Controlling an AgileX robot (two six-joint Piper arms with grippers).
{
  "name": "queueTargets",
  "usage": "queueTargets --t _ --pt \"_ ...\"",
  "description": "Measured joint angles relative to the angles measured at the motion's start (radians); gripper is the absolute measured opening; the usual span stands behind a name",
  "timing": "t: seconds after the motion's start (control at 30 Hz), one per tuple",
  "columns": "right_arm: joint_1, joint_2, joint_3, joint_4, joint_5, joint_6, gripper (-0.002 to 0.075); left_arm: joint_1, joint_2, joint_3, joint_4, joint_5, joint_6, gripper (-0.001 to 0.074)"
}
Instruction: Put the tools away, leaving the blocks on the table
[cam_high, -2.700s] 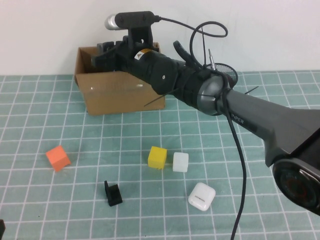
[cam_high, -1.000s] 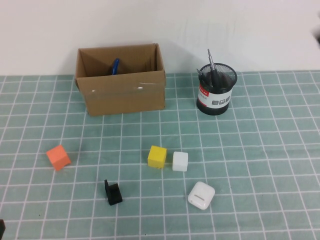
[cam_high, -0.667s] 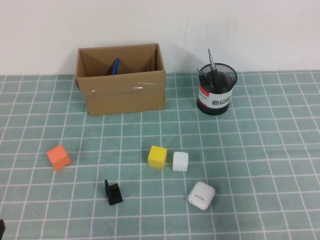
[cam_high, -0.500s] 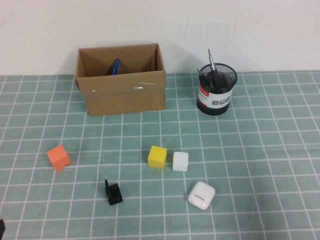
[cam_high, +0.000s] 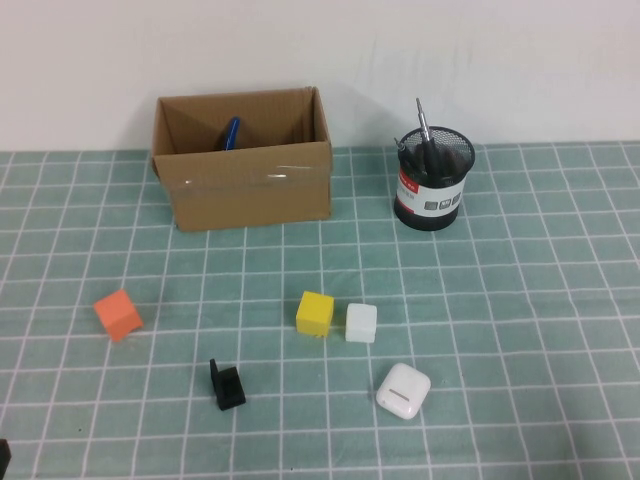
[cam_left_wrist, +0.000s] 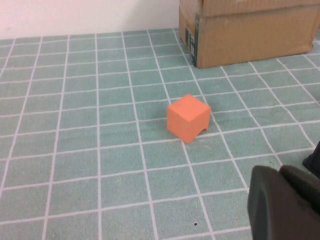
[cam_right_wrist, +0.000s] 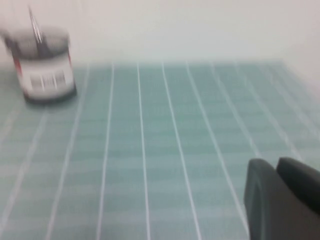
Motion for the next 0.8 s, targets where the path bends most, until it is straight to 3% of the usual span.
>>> queueTargets --t 0.8 --pt "0.0 0.0 0.0 -0.04 0.024 -0.008 -0.0006 0.0 0.0 0.0 0.0 0.0 0.0 -0.0004"
